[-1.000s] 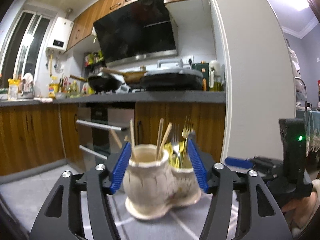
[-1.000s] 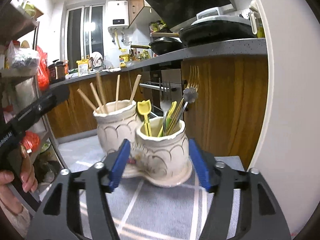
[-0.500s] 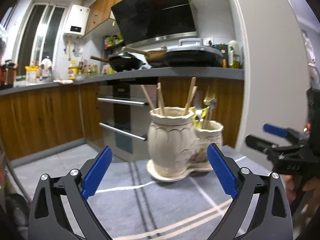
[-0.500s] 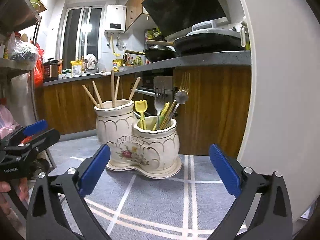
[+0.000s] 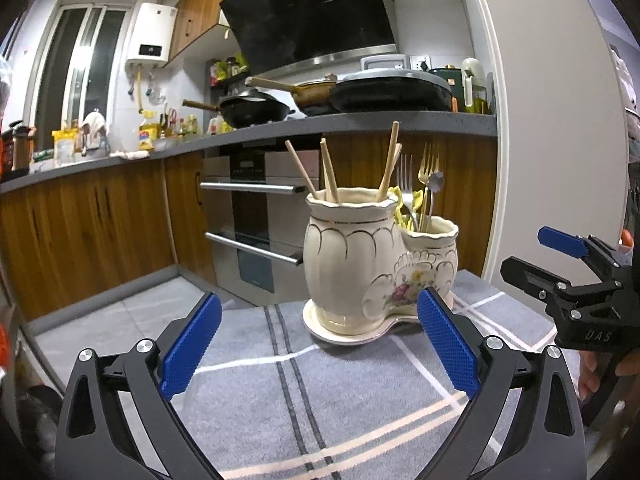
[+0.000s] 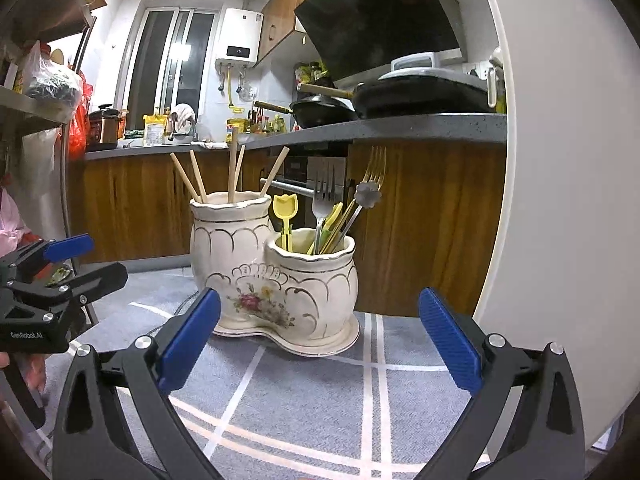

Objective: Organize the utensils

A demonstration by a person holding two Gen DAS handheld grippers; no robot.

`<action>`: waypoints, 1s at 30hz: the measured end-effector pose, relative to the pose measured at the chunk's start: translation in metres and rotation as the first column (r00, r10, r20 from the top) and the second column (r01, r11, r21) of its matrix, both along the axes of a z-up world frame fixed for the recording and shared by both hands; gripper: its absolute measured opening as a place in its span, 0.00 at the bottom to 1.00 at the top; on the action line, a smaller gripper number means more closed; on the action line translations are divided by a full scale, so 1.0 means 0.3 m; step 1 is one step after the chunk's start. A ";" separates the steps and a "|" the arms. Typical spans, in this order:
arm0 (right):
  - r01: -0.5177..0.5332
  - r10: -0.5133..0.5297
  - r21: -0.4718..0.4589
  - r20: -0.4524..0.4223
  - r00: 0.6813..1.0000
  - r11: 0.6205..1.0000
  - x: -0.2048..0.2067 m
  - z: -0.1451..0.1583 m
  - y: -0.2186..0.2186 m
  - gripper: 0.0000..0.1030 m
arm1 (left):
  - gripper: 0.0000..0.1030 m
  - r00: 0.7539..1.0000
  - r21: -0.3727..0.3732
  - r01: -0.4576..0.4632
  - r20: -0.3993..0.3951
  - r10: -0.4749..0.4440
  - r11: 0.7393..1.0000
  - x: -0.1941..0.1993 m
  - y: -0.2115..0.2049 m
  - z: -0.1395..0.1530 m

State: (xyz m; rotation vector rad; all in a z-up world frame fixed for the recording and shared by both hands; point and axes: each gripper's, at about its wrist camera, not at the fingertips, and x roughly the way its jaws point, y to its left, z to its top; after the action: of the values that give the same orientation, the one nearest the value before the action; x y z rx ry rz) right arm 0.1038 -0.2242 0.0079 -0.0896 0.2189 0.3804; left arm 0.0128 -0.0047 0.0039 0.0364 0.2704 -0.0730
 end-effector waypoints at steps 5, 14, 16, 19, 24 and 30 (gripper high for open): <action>-0.005 0.005 0.016 -0.035 0.999 1.000 0.023 -0.007 -0.010 0.95 | 0.95 1.000 0.007 0.008 -0.009 -0.008 1.000 0.005 -0.009 -0.003; -0.013 0.013 0.002 -0.044 0.999 1.000 0.026 -0.012 -0.001 0.95 | 0.95 1.000 0.005 0.010 -0.013 -0.010 1.000 0.006 -0.012 -0.004; -0.012 0.012 0.004 -0.046 0.999 1.000 0.025 -0.012 -0.002 0.95 | 0.95 1.000 0.003 0.010 -0.016 -0.010 1.000 0.006 -0.013 -0.004; -0.012 0.012 0.004 -0.046 0.999 1.000 0.028 -0.013 -0.002 0.95 | 0.95 1.000 0.003 0.010 -0.015 -0.010 1.000 0.006 -0.013 -0.002; -0.011 0.011 0.003 -0.047 0.999 1.000 0.030 -0.012 -0.003 0.95 | 0.95 1.000 0.003 0.010 -0.015 -0.010 1.000 0.007 -0.014 -0.002; -0.008 0.008 0.004 -0.049 0.999 1.000 0.035 -0.014 -0.003 0.95 | 0.95 1.000 0.004 0.009 -0.015 -0.009 1.000 0.007 -0.014 -0.002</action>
State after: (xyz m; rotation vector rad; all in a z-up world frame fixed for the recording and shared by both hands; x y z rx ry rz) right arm 0.1143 -0.2252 0.0036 -0.0778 0.2663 0.3911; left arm 0.0148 -0.0089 0.0031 0.0412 0.2857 -0.0813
